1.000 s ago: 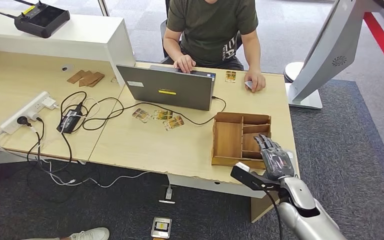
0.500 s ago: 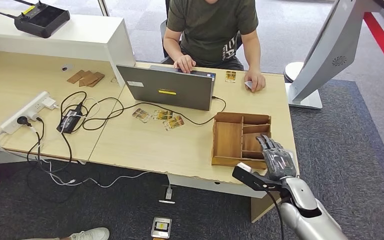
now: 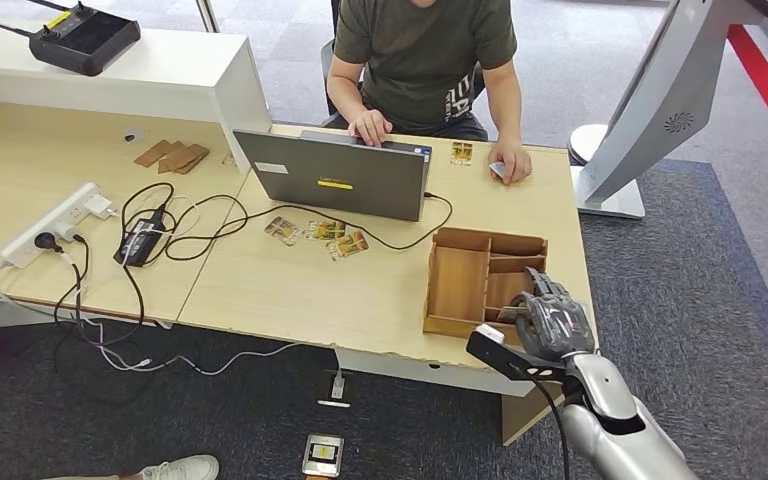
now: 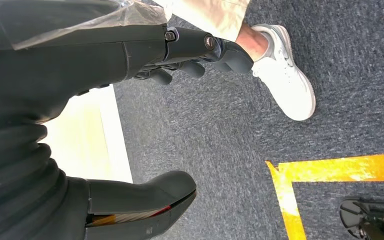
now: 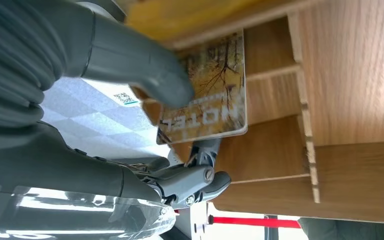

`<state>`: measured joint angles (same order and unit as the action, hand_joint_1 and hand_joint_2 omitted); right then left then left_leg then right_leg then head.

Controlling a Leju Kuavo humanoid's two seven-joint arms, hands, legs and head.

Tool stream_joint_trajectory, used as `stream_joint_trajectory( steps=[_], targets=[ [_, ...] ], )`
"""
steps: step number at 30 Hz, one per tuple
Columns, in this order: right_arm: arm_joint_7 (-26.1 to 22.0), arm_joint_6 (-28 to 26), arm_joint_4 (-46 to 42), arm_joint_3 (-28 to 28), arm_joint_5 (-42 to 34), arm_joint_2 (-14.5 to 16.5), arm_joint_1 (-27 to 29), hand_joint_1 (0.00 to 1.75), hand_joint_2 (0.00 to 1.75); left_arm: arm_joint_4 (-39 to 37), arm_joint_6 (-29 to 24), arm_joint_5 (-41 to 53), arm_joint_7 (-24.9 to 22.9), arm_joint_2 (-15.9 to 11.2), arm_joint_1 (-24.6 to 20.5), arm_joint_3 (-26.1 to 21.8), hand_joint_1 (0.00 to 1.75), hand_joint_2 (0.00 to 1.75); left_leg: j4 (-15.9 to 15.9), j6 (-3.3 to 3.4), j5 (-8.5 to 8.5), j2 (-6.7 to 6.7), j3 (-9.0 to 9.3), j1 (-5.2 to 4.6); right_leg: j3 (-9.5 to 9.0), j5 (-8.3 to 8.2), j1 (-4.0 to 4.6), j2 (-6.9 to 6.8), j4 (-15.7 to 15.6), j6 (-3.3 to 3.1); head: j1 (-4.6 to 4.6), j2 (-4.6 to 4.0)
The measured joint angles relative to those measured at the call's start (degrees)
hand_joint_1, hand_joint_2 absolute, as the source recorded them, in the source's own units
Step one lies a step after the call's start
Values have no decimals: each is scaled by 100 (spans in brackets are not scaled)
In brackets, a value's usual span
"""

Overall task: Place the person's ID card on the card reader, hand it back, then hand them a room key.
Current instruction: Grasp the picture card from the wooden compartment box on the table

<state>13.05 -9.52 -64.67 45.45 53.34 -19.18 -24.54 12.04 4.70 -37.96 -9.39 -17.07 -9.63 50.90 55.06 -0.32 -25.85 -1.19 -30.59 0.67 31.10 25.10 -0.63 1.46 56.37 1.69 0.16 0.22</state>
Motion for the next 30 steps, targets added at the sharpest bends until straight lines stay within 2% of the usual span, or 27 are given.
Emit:
stream_joint_trajectory(
  steps=[17,30],
  targets=[
    [-140,133,-31,-280,410,115,27,175,175,0,0,-8,37,0,23,0,0,175,0,0,0,0,2,0,0,0,0,0,1,0,-1,0],
    [-140,288,-503,-648,552,146,-77,175,175,1,29,56,-12,4,-57,0,0,175,0,0,0,0,1,0,0,0,0,0,1,0,-1,0]
  ],
)
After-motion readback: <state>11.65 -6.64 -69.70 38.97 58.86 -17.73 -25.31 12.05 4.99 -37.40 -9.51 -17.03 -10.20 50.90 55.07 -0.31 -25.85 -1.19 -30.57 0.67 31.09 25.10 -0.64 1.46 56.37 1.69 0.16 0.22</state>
